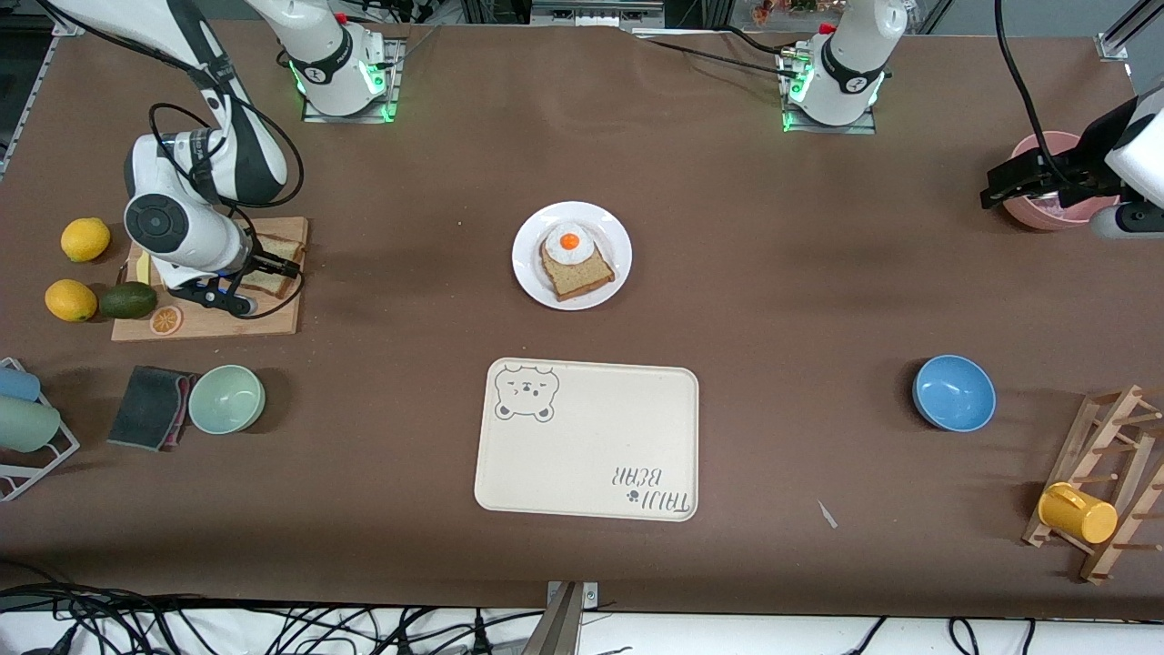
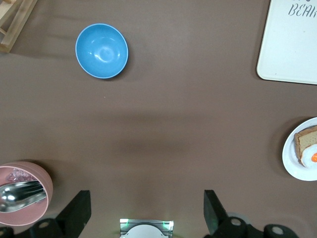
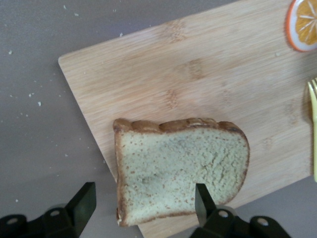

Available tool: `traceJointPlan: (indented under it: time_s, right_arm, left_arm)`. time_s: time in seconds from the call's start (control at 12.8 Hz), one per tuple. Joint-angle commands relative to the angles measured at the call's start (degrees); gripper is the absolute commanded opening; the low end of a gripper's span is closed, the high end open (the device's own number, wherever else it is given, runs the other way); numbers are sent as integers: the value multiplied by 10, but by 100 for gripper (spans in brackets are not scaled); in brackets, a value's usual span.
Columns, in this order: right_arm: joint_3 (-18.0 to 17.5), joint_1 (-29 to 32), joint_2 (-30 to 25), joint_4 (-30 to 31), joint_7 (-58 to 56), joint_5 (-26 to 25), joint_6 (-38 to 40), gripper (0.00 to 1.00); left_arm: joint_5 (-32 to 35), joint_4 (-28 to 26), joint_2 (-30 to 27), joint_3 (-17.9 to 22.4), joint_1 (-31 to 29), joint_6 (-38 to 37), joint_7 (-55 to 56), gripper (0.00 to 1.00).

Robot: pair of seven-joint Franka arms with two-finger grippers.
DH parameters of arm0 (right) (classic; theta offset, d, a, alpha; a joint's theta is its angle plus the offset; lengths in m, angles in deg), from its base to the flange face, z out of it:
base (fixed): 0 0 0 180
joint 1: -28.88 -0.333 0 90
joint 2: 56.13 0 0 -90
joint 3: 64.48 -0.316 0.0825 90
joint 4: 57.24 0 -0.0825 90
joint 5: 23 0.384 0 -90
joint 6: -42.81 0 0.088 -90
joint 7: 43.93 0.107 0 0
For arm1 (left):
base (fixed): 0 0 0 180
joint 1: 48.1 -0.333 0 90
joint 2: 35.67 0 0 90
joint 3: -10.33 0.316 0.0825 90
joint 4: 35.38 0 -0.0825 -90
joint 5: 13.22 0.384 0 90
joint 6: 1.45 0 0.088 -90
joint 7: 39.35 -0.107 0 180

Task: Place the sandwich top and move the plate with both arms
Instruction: 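Grasp the bread slice with the right gripper and lift it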

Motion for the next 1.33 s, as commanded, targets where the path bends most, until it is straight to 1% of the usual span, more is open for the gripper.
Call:
traceJointPlan:
  time_s: [0.0, 0.24, 0.31, 0.47, 0.71, 0.78, 0.86, 1.1, 1.25]
  right_arm:
    - [1, 3, 10, 22, 15, -11, -39, 84]
    - [1, 2, 20, 21, 29, -11, -36, 74]
    - [1, 2, 19, 21, 33, -11, -31, 66]
    - [1, 2, 20, 21, 36, -11, -28, 49]
    - [-1, 1, 26, 22, 53, -13, -27, 19]
    - [-1, 1, 26, 22, 45, -14, -27, 5]
    - [-2, 1, 26, 22, 42, -15, -23, 0]
    - [-6, 1, 7, 22, 10, -16, 0, 0]
    - [-10, 1, -42, 20, -30, -16, 22, 0]
  left_arm:
    - [12, -1, -2, -5, -4, -5, -4, 100]
    - [12, -1, -2, -5, -4, -5, -4, 100]
    - [12, -1, -2, -5, -4, -5, -4, 100]
    - [12, -1, -2, -5, -4, -5, -4, 100]
    - [12, -1, -2, -5, -4, -5, 2, 100]
    - [12, -1, -3, -5, -3, -5, 2, 100]
    - [12, -3, -3, -5, -3, -5, 2, 100]
    - [13, -4, -7, -3, -4, -7, 2, 100]
    - [17, -5, -7, -2, -3, -12, 2, 100]
